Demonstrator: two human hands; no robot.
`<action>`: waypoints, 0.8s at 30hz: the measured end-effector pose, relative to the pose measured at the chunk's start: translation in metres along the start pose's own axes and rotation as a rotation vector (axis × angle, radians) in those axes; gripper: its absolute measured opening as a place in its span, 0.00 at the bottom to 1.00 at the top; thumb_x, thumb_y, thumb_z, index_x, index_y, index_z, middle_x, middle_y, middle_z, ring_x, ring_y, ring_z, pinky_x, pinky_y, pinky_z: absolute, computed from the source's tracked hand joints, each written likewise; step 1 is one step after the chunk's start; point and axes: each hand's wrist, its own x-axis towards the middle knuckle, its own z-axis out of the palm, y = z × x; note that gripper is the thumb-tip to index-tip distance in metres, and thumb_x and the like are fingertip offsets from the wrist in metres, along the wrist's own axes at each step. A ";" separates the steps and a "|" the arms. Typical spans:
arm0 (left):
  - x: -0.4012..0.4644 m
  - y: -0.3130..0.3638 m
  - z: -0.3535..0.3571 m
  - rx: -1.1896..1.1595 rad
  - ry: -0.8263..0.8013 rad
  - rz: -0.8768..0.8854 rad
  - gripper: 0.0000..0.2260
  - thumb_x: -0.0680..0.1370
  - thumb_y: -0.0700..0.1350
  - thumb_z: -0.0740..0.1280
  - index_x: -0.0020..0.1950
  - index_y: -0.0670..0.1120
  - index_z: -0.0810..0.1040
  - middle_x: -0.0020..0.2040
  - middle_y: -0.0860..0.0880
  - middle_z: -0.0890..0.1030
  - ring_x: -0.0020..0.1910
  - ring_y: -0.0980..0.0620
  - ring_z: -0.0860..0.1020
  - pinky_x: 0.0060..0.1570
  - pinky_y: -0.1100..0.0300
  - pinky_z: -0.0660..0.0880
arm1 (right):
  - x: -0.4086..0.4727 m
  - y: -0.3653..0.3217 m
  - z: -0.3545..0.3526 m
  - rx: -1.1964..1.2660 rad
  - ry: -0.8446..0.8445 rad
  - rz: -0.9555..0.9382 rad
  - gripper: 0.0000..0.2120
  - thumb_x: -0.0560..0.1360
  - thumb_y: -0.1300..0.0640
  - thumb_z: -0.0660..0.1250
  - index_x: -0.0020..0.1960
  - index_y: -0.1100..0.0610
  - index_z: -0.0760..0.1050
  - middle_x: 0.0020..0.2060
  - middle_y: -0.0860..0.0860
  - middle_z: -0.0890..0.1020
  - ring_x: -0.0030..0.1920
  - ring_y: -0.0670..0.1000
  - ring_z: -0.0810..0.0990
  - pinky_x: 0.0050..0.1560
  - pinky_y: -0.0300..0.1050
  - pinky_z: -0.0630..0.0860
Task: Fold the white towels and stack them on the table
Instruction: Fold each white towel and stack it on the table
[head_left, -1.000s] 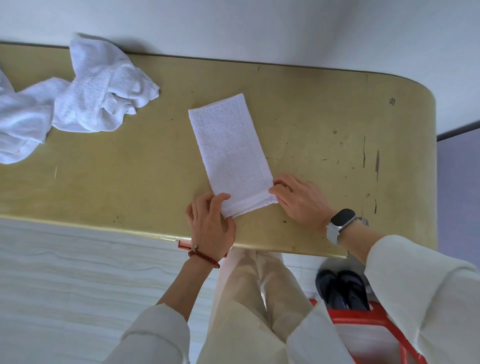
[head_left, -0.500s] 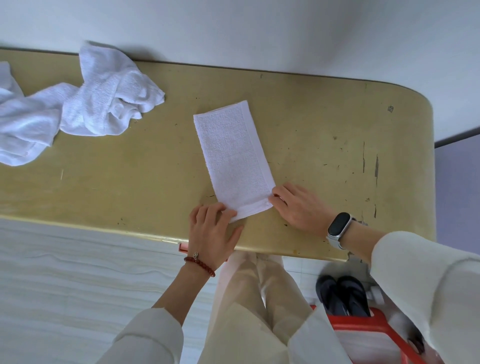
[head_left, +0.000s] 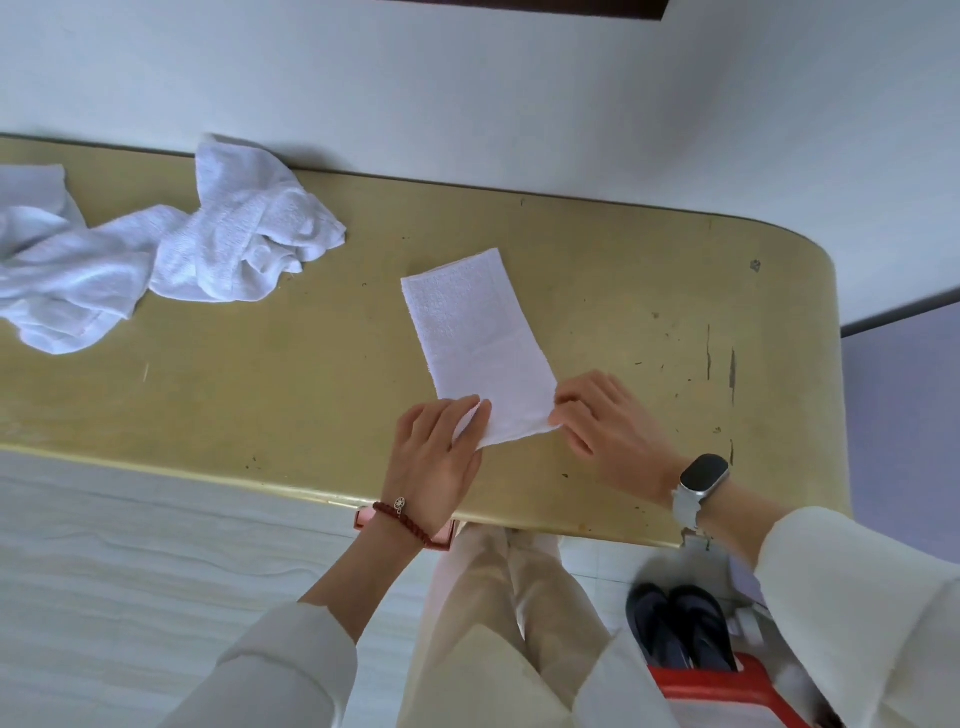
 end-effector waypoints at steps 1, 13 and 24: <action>-0.006 0.000 0.002 -0.001 -0.025 0.029 0.16 0.72 0.39 0.61 0.59 0.44 0.72 0.57 0.46 0.77 0.54 0.48 0.73 0.54 0.52 0.68 | -0.007 0.001 0.002 -0.079 -0.051 -0.061 0.08 0.68 0.67 0.61 0.43 0.57 0.68 0.42 0.53 0.77 0.42 0.51 0.69 0.42 0.43 0.66; 0.012 0.002 -0.021 -0.455 -0.275 -0.472 0.14 0.72 0.52 0.61 0.45 0.45 0.81 0.36 0.52 0.82 0.33 0.60 0.78 0.40 0.69 0.67 | -0.003 -0.008 -0.002 0.299 -0.131 0.354 0.07 0.68 0.65 0.60 0.42 0.57 0.75 0.37 0.50 0.79 0.38 0.51 0.77 0.45 0.38 0.67; 0.087 -0.040 -0.005 -1.044 -0.032 -1.165 0.12 0.78 0.50 0.62 0.39 0.43 0.74 0.37 0.47 0.69 0.38 0.51 0.66 0.40 0.56 0.64 | 0.106 0.023 0.008 0.771 0.156 0.991 0.11 0.73 0.67 0.62 0.50 0.56 0.78 0.44 0.53 0.80 0.44 0.55 0.78 0.44 0.39 0.72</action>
